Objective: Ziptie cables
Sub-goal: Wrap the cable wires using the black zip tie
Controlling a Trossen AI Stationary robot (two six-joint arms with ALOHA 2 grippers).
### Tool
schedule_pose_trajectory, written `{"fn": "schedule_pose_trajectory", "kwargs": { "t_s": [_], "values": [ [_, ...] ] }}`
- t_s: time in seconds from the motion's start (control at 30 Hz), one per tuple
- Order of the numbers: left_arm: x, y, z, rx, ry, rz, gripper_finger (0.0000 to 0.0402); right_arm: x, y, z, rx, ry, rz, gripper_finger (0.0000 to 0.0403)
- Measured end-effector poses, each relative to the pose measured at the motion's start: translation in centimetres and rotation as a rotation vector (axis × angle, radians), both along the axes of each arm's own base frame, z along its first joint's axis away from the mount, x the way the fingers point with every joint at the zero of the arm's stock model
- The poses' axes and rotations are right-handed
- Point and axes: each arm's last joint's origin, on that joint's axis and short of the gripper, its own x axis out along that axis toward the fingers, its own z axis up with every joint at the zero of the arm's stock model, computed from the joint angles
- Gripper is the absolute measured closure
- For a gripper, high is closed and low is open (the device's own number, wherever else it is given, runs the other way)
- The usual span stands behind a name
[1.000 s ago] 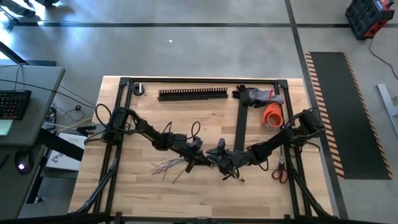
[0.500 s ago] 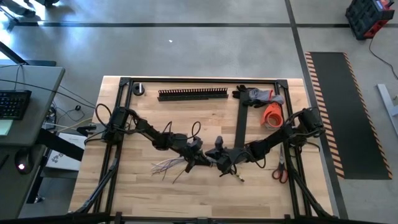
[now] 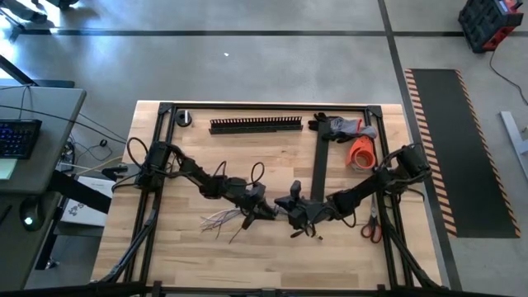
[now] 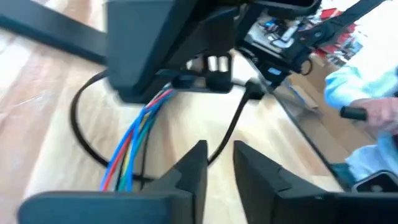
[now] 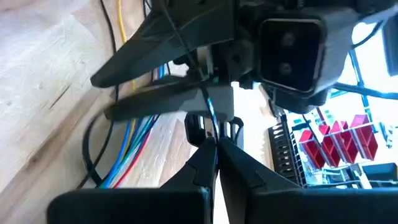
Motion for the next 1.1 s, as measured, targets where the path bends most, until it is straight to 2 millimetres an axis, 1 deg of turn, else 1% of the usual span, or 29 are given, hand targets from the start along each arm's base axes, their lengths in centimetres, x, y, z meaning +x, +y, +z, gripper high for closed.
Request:
{"fn": "schedule_pose_trajectory", "kwargs": {
  "t_s": [0.13, 0.27, 0.37, 0.5, 0.77, 1.0, 1.1],
  "values": [
    [-0.1, -0.4, 0.0, 0.04, -0.023, -0.001, 0.0303, -0.1, 0.1, 0.0, 0.019, -0.011, -0.025, 0.0403],
    [-0.2, -1.2, 0.0, 0.097, -0.042, 0.032, 0.0294, 0.0, 0.0, 0.0, 0.025, -0.013, -0.027, 0.0403],
    [-0.3, -1.6, 0.1, 0.121, -0.063, 0.052, 0.0305, -0.1, 0.1, 0.0, 0.025, -0.012, -0.027, 0.0403],
    [-0.2, -1.6, 0.4, 0.116, -0.093, 0.067, 0.0329, -0.1, 0.0, 0.0, 0.023, -0.009, -0.027, 0.0403],
    [0.0, -0.8, 0.5, 0.111, -0.093, 0.112, 0.0366, -0.1, 0.0, -0.1, 0.018, 0.004, -0.028, 0.0403],
    [0.0, -0.7, 0.6, 0.089, -0.101, 0.121, 0.0397, -0.2, 0.0, -0.3, 0.027, 0.018, -0.035, 0.0403],
    [0.1, -0.5, 0.9, 0.065, -0.102, 0.115, 0.0401, -0.2, 0.0, -0.3, 0.011, 0.023, -0.029, 0.0403]
  ]
}}
